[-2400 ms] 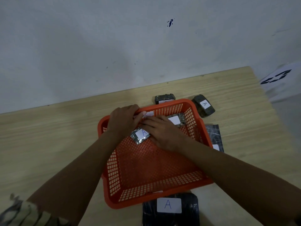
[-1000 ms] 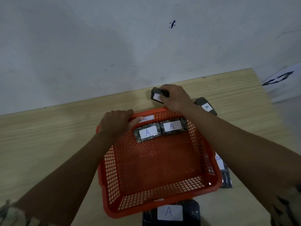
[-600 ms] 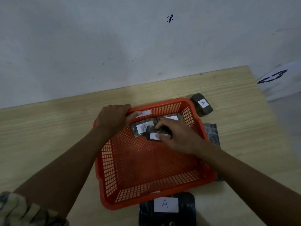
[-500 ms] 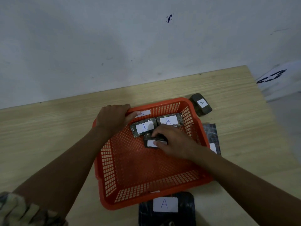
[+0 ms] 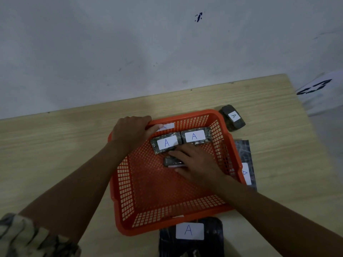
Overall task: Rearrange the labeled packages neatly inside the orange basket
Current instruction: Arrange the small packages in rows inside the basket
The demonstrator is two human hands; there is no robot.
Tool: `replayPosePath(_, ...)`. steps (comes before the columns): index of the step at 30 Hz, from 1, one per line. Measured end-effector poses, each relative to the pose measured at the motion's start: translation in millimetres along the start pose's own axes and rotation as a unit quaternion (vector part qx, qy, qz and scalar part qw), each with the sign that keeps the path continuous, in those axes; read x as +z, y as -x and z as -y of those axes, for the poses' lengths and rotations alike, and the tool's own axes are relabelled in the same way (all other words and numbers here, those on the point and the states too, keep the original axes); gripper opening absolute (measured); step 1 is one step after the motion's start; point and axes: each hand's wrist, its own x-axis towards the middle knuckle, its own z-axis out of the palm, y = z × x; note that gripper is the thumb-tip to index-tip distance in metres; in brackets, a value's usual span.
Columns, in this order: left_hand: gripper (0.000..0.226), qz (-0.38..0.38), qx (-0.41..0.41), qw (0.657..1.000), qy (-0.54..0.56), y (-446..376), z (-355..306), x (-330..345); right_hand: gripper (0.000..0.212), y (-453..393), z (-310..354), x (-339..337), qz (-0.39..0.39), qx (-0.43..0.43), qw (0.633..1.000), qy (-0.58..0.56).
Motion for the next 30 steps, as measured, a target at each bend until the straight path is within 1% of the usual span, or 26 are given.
replayPosePath(2,0.058,-0.001,-0.002,1.0,-0.001,0.5,-0.1,-0.1,0.053,5.4,-1.8,5.9,-0.005,-0.001,1.0,0.019)
replayPosePath(3,0.059,0.0,-0.003,1.0,-0.001,0.5,0.3,0.0,0.054,7.2,-1.4,7.4,-0.01,0.002,1.0,0.01)
replayPosePath(5,0.061,0.003,-0.005,1.0,0.002,0.1,0.9,1.0,0.055,8.9,2.7,7.8,0.009,0.018,0.998,-0.06)
replayPosePath(7,0.063,0.008,-0.005,1.0,0.006,0.0,0.9,1.5,0.047,7.4,5.7,4.2,0.051,0.043,0.989,-0.134)
replayPosePath(8,0.062,0.008,-0.004,1.0,0.007,0.1,0.8,1.6,0.041,6.5,5.5,3.8,0.062,0.04,0.987,-0.145)
replayPosePath(9,0.062,0.006,-0.003,1.0,0.009,0.1,0.7,1.7,0.038,5.4,5.6,3.7,0.062,0.028,0.988,-0.141)
replayPosePath(11,0.063,0.004,-0.003,1.0,0.008,0.3,0.6,0.9,0.039,3.7,5.9,5.1,0.047,0.008,0.992,-0.114)
replayPosePath(14,0.063,0.001,-0.003,1.0,0.006,0.6,1.0,1.0,0.041,3.1,4.8,9.5,-0.012,0.014,0.999,-0.05)
replayPosePath(16,0.065,-0.001,-0.004,1.0,0.003,1.0,0.6,0.6,0.035,3.2,4.2,9.1,-0.046,0.021,0.998,-0.043)
replayPosePath(18,0.066,0.0,-0.004,1.0,0.001,1.0,0.6,0.4,0.028,3.1,3.6,7.6,-0.06,0.019,0.997,-0.052)
replayPosePath(19,0.065,0.002,-0.004,1.0,0.003,0.8,0.4,0.4,0.025,2.7,3.6,7.0,-0.057,0.018,0.996,-0.069)
replayPosePath(21,0.064,0.005,-0.005,1.0,0.004,0.1,0.6,1.0,0.024,0.0,3.2,4.6,-0.023,0.036,0.99,-0.132)
replayPosePath(23,0.064,0.003,-0.005,1.0,0.003,-0.2,1.1,1.8,0.023,-3.3,1.8,4.2,0.009,0.041,0.987,-0.154)
replayPosePath(25,0.063,0.006,-0.005,1.0,0.006,0.1,1.1,2.3,0.02,-5.0,0.7,5.7,0.003,0.036,0.992,-0.123)
replayPosePath(27,0.061,0.006,-0.006,1.0,0.005,0.5,0.8,2.1,0.017,-6.2,1.4,6.3,-0.035,0.024,0.996,-0.079)
replayPosePath(28,0.061,0.003,-0.005,1.0,0.003,0.7,0.4,1.5,0.017,-5.8,2.5,5.8,-0.046,0.021,0.996,-0.074)
replayPosePath(30,0.06,-0.001,-0.005,1.0,-0.002,0.9,0.2,0.9,0.027,-2.0,1.7,6.8,-0.036,-0.004,0.997,-0.061)
